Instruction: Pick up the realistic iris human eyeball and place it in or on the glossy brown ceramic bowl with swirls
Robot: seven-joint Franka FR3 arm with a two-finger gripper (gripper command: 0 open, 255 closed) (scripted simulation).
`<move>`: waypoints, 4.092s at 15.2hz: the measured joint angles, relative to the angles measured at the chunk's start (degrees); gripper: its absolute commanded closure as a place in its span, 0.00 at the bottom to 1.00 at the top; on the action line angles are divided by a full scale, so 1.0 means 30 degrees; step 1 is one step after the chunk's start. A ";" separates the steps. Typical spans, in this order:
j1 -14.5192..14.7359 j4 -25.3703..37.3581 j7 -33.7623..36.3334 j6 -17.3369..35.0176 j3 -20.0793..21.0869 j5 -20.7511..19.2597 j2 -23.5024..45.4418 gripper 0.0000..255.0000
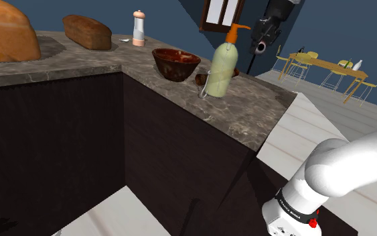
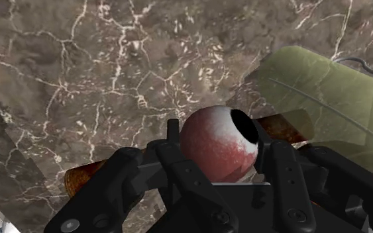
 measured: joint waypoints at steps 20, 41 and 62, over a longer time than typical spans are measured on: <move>0.1717 0.9030 0.5016 -0.0214 0.3414 0.0464 0.8465 1.00; 0.2837 1.0196 0.6912 0.2550 0.4433 -0.0243 1.2314 1.00; 0.2897 1.4173 0.7024 -0.0360 0.4449 -0.0386 1.3377 0.00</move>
